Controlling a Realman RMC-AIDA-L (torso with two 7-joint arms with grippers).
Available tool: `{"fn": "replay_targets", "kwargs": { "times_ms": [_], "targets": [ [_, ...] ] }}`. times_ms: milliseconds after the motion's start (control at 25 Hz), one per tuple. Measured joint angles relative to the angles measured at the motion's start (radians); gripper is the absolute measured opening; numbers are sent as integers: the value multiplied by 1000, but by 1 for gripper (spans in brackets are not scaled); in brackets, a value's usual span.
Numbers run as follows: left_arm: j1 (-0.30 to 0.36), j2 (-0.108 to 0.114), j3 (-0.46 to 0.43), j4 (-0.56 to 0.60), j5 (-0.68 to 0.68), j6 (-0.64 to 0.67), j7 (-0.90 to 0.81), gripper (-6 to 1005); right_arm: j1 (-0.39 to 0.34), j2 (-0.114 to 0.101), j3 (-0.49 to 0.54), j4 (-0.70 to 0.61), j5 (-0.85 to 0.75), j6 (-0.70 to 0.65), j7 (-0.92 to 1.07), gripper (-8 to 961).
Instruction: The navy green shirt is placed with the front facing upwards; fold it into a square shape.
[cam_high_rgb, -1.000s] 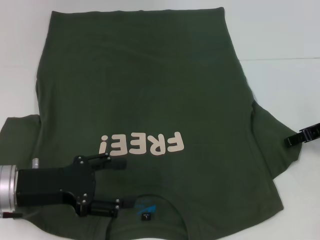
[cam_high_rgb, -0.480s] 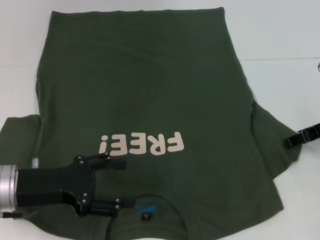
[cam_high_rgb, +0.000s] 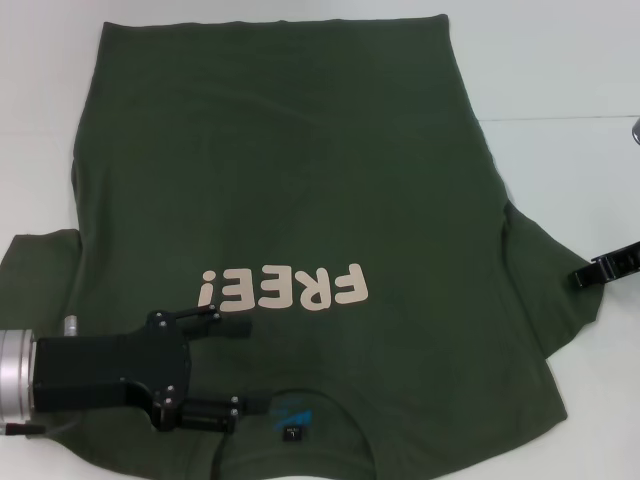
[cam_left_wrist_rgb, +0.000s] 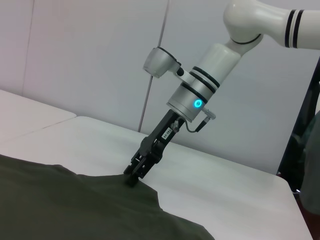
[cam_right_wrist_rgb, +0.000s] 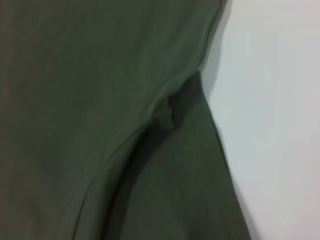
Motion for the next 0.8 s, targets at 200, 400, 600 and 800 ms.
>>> {"fn": "replay_targets", "kwargs": {
  "times_ms": [200, 400, 600, 800],
  "targets": [
    [0, 0, 0, 0, 0, -1, 0, 934, 3, 1, 0, 2, 1, 6, 11, 561],
    [0, 0, 0, 0, 0, -3, 0, 934, 12, -4, 1, 26, 1, 6, 15, 391],
    [-2, 0, 0, 0, 0, -5, 0, 934, 13, -6, 1, 29, 1, 6, 17, 127],
    [-3, 0, 0, 0, 0, -9, 0, 934, 12, -8, 0, 20, 0, 7, 23, 14]
  ]
}}
